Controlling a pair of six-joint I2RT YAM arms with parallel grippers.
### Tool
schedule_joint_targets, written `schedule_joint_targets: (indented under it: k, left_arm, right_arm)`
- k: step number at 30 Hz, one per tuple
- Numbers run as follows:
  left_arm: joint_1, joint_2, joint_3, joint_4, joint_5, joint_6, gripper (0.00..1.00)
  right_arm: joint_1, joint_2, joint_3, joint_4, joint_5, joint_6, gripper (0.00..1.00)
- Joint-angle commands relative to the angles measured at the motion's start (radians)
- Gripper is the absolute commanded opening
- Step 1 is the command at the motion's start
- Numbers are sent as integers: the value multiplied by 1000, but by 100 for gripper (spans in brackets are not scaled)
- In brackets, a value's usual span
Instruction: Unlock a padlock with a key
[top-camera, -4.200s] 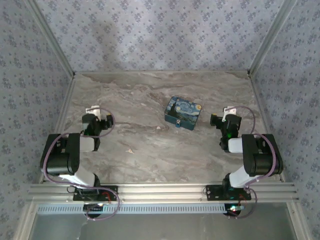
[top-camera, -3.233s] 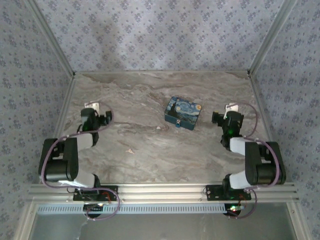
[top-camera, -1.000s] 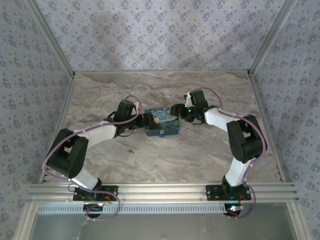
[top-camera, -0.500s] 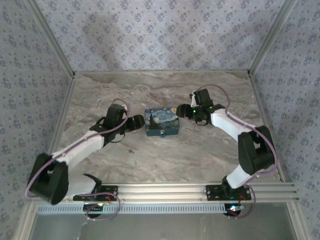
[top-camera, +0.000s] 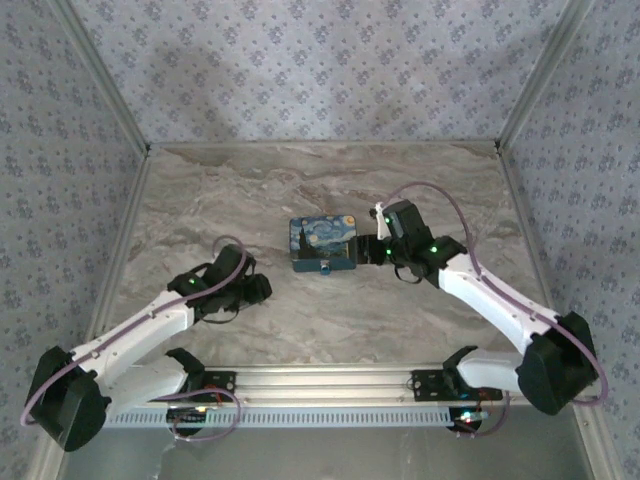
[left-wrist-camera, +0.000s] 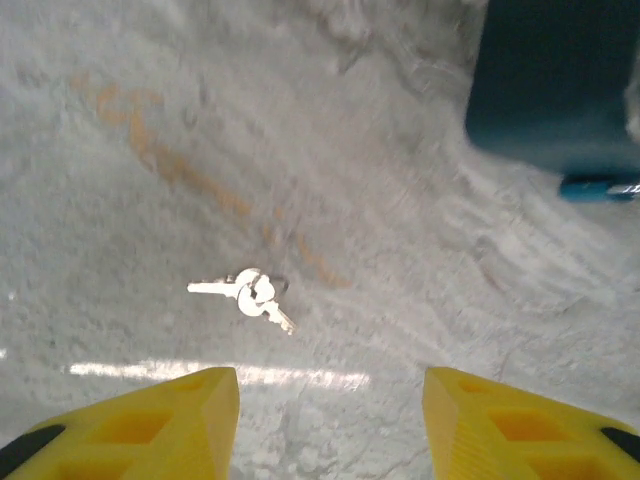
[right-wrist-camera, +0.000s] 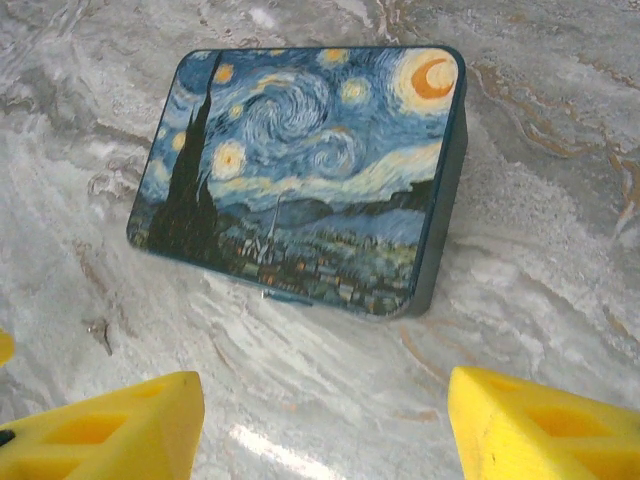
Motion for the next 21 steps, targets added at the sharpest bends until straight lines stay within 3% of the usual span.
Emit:
schedule_joint_targets:
  k: [1,7,12,16,21]
  left_arm:
    - [-54,24,-1,-31,-71,-166,51]
    - [-88,100,-11,37,-152,-279,50]
    - [-87,203,45,6,-220,-274,49]
    - [-87,296,83,17,-206,-274,41]
    - [-87,363,99,54,-183,-288,37]
  right_arm:
    - [11,-62,-41,-34,40,8,67]
    - [17,-100,-72,-31,48,11,67]
    - [15,-101,-74,-41,59,3,67]
    - [12,-104,-79,-53,61,-1,67]
    - [-1,-115,-95,-48,61,2,67]
